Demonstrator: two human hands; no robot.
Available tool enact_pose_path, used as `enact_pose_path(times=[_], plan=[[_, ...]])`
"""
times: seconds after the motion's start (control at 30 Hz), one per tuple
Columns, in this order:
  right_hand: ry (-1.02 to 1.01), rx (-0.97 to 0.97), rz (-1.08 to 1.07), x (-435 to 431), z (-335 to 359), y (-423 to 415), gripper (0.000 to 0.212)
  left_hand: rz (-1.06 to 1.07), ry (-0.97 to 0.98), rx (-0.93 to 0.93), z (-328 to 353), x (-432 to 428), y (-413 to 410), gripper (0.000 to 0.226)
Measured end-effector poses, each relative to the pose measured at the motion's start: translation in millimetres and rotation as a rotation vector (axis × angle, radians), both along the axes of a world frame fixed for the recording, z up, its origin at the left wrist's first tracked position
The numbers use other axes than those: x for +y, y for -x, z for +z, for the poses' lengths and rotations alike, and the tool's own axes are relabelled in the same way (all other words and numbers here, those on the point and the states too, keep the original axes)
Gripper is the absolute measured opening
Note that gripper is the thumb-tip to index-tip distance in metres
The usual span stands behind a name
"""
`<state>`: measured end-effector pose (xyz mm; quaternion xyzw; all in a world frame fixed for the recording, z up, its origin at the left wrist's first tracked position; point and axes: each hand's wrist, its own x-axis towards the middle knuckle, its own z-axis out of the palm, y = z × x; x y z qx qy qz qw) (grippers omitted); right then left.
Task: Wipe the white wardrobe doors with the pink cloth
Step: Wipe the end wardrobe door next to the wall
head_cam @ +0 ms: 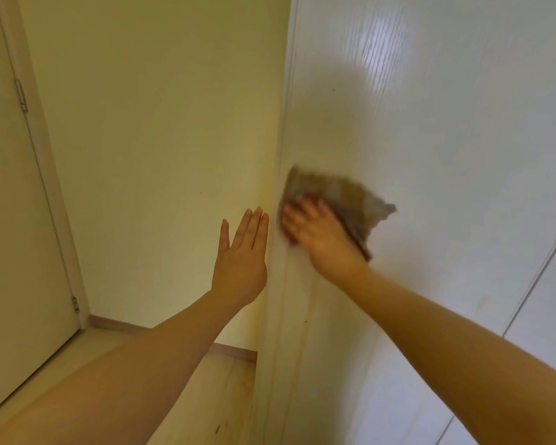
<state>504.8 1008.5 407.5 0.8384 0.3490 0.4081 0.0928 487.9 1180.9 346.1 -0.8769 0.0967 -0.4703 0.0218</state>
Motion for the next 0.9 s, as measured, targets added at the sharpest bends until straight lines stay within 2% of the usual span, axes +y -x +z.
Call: enact_pose_path(times=[0.03,0.07,0.13,0.17,0.2,0.23,0.27,0.3,0.37,0.4,0.47,0.5,0.53,0.57,0.63,0.67,0.7,0.73,0.8,0.87,0.9], plan=[[0.033,0.062,0.023,-3.2,-24.8,-0.2,0.039,0.012,0.0,0.002,0.8,2.3,1.3,0.076],[0.01,0.226,0.052,-4.7,-28.3,14.2,0.032,0.026,0.003,0.005,1.3,4.3,2.9,0.08],[0.034,0.21,0.08,-5.7,-9.5,17.6,0.025,0.053,0.017,0.012,4.4,8.1,4.6,0.082],[-0.063,0.248,0.121,-5.7,1.3,9.7,0.03,0.059,0.027,0.027,5.0,8.4,6.2,0.082],[-0.155,0.269,0.049,-7.6,14.7,3.8,0.037,0.053,0.034,0.042,5.5,8.1,7.1,0.082],[-0.301,0.199,0.026,-2.0,28.1,4.0,0.045,0.042,0.04,0.055,5.5,7.6,6.5,0.082],[-0.236,0.084,0.009,1.3,31.7,7.7,0.051,0.035,0.05,0.069,4.4,6.0,6.9,0.082],[-0.061,0.036,0.033,1.6,20.3,5.8,0.053,0.026,0.057,0.085,2.8,4.4,8.2,0.08],[0.156,0.128,0.056,-2.4,-26.9,11.0,0.049,0.002,0.054,0.068,0.7,5.1,8.6,0.068],[0.185,0.216,0.095,-6.9,-35.5,19.1,0.043,0.003,0.058,0.066,0.3,8.6,9.2,0.063],[0.125,0.238,0.081,-10.9,-12.7,19.0,0.036,0.029,0.065,0.082,2.1,15.5,7.9,0.064],[-0.041,0.258,0.14,-11.0,6.9,13.7,0.036,0.041,0.068,0.089,1.2,18.1,7.8,0.064],[-0.198,0.223,0.144,-4.3,23.3,8.3,0.038,0.043,0.068,0.092,-0.1,19.3,7.1,0.064],[-0.259,0.146,0.137,3.3,31.8,5.7,0.043,0.048,0.07,0.091,-1.9,19.7,6.4,0.064],[-0.116,-0.052,0.08,7.5,18.2,-2.2,0.052,0.042,0.07,0.092,-6.8,18.0,6.9,0.064],[0.027,0.009,0.06,3.3,-6.0,-2.8,0.05,0.032,0.069,0.096,-7.4,17.8,8.1,0.065],[0.023,0.051,0.11,-3.1,-31.3,1.5,0.045,0.028,0.071,0.101,-7.5,18.8,9.5,0.065],[-0.069,0.252,0.181,-7.7,-40.7,11.5,0.038,0.028,0.069,0.105,-7.5,20.6,10.5,0.064],[-0.194,0.351,0.199,-6.4,-24.1,12.1,0.029,0.047,0.075,0.104,-4.8,23.1,10.4,0.064],[-0.266,0.548,0.211,10.5,2.0,9.9,0.035,0.047,0.087,0.107,-4.8,20.2,8.1,0.065],[-0.297,0.55,0.23,16.4,11.0,7.7,0.039,0.035,0.092,0.111,-5.2,16.1,6.5,0.064]])
